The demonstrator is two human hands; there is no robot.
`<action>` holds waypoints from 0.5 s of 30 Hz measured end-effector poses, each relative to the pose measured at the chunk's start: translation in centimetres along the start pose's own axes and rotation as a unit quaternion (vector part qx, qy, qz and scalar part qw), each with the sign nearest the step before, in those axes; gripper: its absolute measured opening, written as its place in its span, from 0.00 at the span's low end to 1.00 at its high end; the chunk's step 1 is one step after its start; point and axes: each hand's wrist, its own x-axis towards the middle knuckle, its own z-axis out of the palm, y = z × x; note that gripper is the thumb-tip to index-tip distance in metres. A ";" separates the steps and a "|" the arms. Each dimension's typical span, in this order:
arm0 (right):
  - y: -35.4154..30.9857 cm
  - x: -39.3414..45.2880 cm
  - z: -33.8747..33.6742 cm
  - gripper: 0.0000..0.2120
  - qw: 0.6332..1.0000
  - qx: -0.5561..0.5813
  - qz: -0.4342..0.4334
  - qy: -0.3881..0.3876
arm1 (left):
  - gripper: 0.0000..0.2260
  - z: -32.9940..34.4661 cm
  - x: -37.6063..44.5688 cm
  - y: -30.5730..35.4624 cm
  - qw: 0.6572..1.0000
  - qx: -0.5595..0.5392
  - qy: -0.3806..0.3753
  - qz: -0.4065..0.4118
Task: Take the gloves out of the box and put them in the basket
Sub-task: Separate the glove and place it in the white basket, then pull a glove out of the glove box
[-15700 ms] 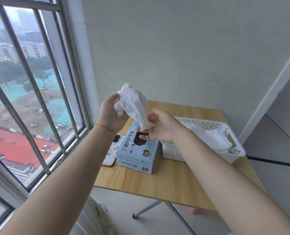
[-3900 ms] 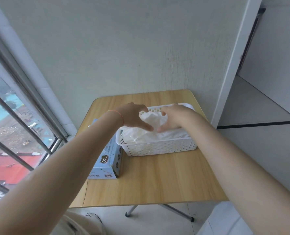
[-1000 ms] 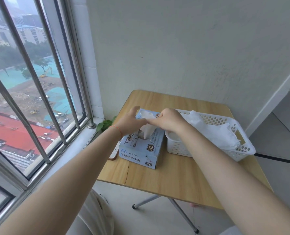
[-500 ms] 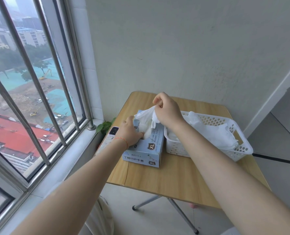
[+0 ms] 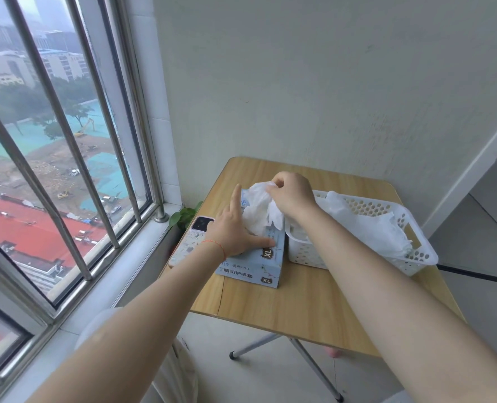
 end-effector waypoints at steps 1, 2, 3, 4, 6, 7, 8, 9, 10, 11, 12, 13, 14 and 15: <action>-0.1 0.0 -0.2 0.09 0.999 0.022 -0.006 0.029 | 0.66 0.0 -0.1 -0.1 1.000 0.009 -0.003 -0.008; -0.3 0.1 -0.5 0.09 0.997 0.043 -0.017 0.056 | 0.66 0.0 -0.1 0.0 1.000 0.022 -0.005 -0.014; -0.5 0.0 -0.8 0.10 0.995 0.059 -0.029 0.079 | 0.67 -0.1 -0.1 0.0 0.999 0.035 -0.007 -0.020; -0.7 -0.1 -1.1 0.10 0.992 0.068 -0.040 0.095 | 0.67 -0.2 0.0 0.1 0.999 0.045 -0.009 -0.027; -0.9 -0.4 -1.4 0.11 0.988 0.087 -0.056 0.118 | 0.67 -0.3 0.3 0.4 0.997 0.059 -0.008 -0.038; -1.0 -0.5 -1.5 0.10 0.985 0.101 -0.061 0.126 | 0.67 -0.3 0.3 0.5 0.997 0.065 -0.006 -0.044; -1.1 -0.6 -1.6 0.10 0.983 0.114 -0.063 0.131 | 0.67 -0.3 0.4 0.6 0.996 0.071 -0.003 -0.049; -1.2 -0.7 -1.8 0.09 0.981 0.127 -0.061 0.130 | 0.67 -0.4 0.4 0.7 0.996 0.077 -0.003 -0.051; -1.2 -0.8 -1.8 0.09 0.981 0.142 -0.053 0.123 | 0.66 -0.5 0.4 0.7 0.995 0.081 -0.006 -0.052; -1.2 -0.9 -1.9 0.08 0.980 0.157 -0.043 0.113 | 0.66 -0.7 0.5 0.7 0.995 0.081 -0.010 -0.050; -1.3 -0.9 -2.0 0.07 0.980 0.170 -0.031 0.098 | 0.65 -1.0 0.6 0.8 0.996 0.075 -0.010 -0.045; -1.2 -0.9 -2.1 0.05 0.981 0.178 -0.016 0.080 | 0.63 -1.2 0.7 0.9 0.998 0.060 0.001 -0.036; -1.0 -0.9 -2.2 0.04 0.982 0.178 -0.001 0.060 | 0.58 -1.4 0.7 0.9 0.999 0.035 0.030 -0.023; -0.9 -0.9 -2.2 0.05 0.984 0.171 0.014 0.040 | 0.51 -1.5 0.7 0.9 0.997 0.008 0.079 -0.004</action>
